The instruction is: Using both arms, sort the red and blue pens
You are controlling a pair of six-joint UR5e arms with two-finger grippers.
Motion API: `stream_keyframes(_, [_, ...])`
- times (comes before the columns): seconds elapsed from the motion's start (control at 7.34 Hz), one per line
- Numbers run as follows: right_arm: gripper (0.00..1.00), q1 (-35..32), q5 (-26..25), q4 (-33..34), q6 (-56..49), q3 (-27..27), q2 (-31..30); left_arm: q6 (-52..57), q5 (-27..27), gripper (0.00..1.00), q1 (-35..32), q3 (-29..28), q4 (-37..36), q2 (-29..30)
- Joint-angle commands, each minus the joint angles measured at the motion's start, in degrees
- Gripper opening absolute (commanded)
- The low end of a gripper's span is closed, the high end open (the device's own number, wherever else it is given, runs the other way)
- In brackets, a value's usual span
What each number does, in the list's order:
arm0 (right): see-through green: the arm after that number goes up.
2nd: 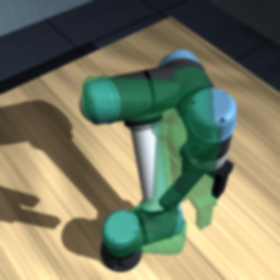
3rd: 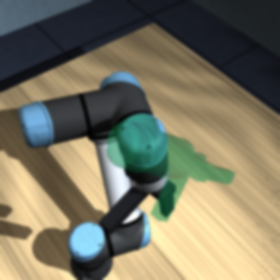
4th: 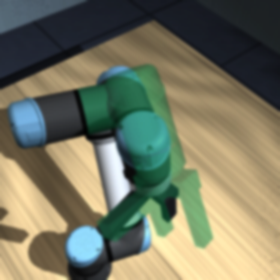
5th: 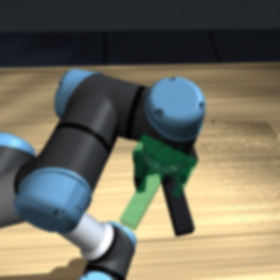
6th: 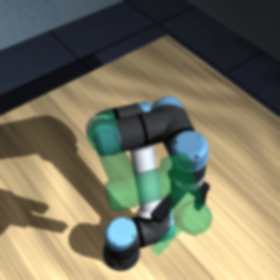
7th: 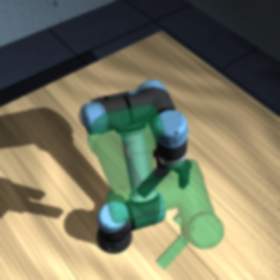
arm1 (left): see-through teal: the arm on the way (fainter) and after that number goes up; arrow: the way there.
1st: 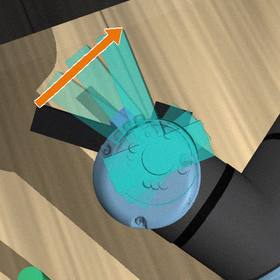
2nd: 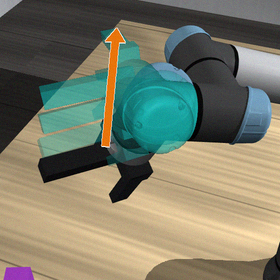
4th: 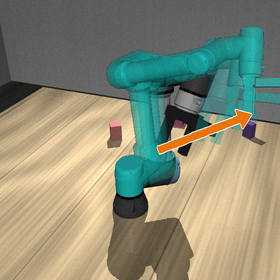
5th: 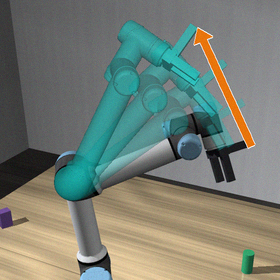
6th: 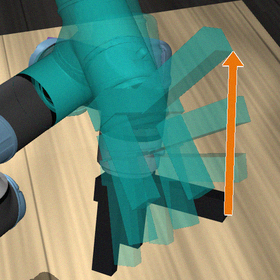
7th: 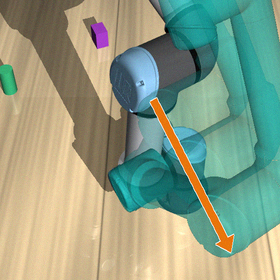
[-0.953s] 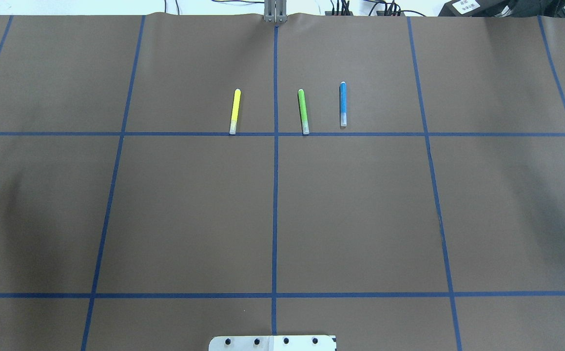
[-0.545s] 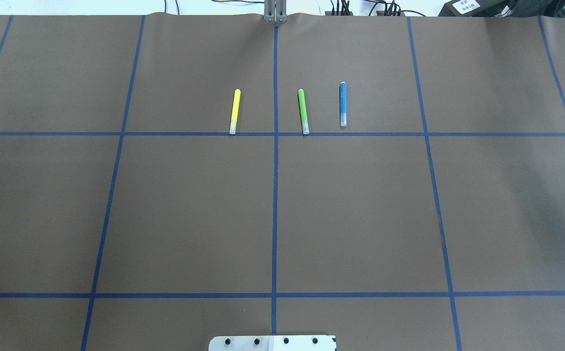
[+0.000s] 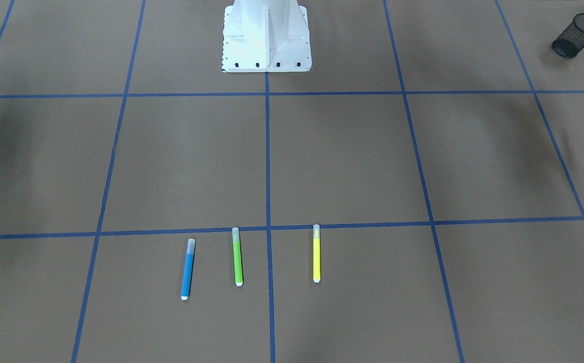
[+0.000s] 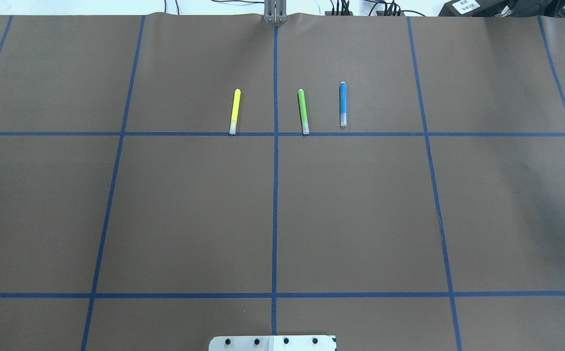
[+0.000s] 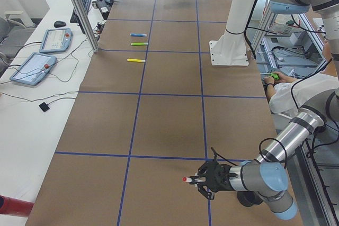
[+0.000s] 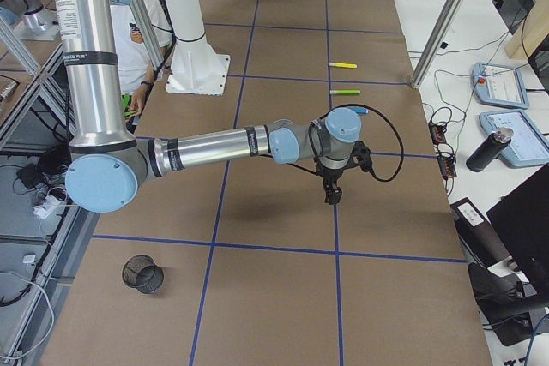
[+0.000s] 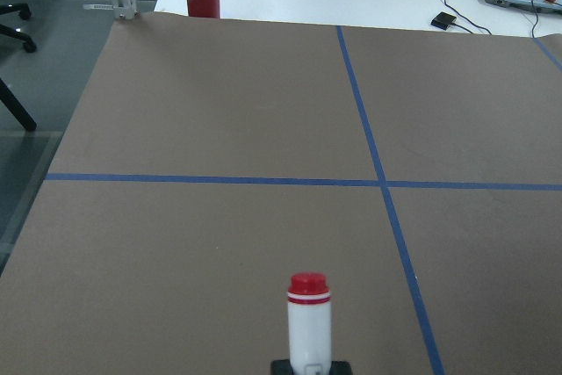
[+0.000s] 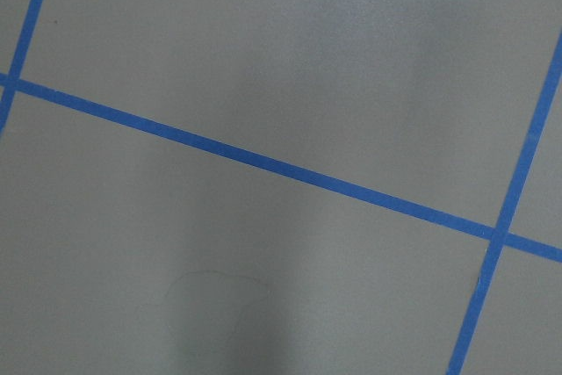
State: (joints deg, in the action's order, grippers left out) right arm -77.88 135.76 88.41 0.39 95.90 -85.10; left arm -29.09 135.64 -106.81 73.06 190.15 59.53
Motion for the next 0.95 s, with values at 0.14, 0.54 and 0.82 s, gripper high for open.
stream_keyframes(0.14, [1.0,0.0,-0.1,0.0,0.0,0.0,0.1,7.6,3.1,0.0,-11.2,-0.3,4.7,-7.5])
stream_keyframes(0.54, [1.0,1.0,-0.1,-0.1,2.9,-0.1,0.8,13.6,6.3,0.0,-17.7,-0.7,4.5,-9.5])
stream_keyframes(0.82, [1.0,1.1,-0.1,0.0,3.0,-0.2,0.8,16.1,7.3,0.0,-19.6,-2.6,4.4,-9.7])
